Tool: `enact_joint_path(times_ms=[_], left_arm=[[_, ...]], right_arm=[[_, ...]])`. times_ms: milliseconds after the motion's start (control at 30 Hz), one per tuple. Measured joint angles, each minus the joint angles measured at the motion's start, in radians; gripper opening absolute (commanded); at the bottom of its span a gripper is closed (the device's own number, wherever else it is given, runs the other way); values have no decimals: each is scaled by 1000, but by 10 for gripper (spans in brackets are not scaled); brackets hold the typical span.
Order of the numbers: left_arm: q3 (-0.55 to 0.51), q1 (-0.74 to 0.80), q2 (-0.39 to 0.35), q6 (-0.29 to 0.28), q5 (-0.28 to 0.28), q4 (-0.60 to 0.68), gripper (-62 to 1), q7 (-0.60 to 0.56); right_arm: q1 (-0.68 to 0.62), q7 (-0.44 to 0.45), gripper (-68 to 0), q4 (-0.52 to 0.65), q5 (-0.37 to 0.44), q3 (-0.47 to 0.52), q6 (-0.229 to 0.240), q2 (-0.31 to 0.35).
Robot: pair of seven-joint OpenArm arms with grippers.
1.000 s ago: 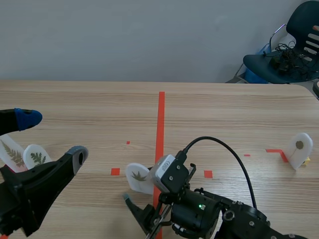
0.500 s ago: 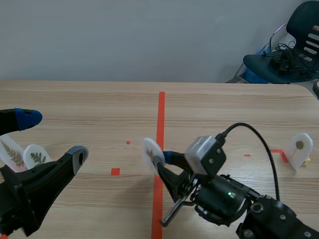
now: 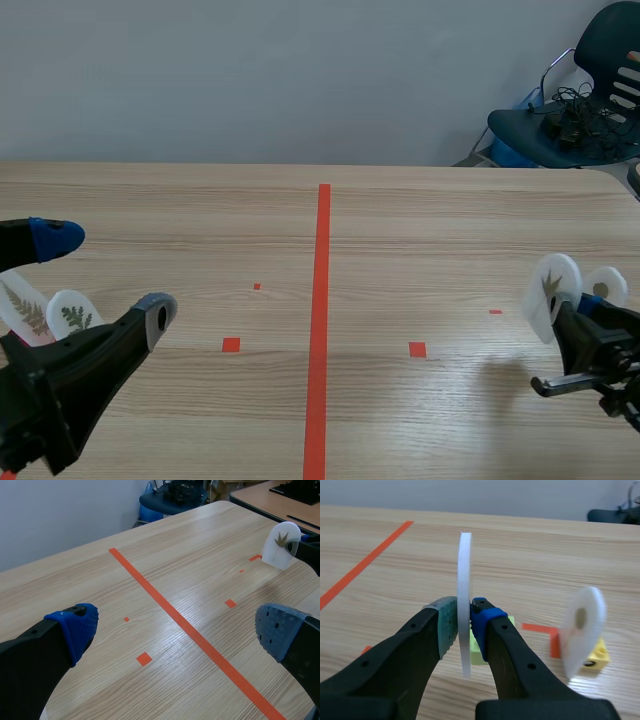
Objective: Do the leaf sorting experiment
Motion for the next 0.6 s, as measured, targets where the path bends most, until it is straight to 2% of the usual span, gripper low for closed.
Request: enact_joint_path(times_ms=[67, 333, 433, 467, 567, 600], left_arm=[[0, 0, 0, 0, 0, 0, 14, 0], [0, 0, 0, 0, 0, 0, 14, 0], [0, 0, 0, 0, 0, 0, 14, 0], [0, 0, 0, 0, 0, 0, 14, 0], [0, 0, 0, 0, 0, 0, 14, 0], [0, 0, 0, 0, 0, 0, 14, 0]], right_arm=[[10, 1, -598, -18, 30, 10, -1, 0], [112, -17, -599, -169, 22, -6, -11, -53], [134, 10, -598, -212, 22, -6, -13, -63], [139, 9, -598, -220, 22, -6, -25, -63], [156, 3, -598, -245, 22, -7, -111, -62], [161, -1, -598, -254, 23, -7, -121, -62]])
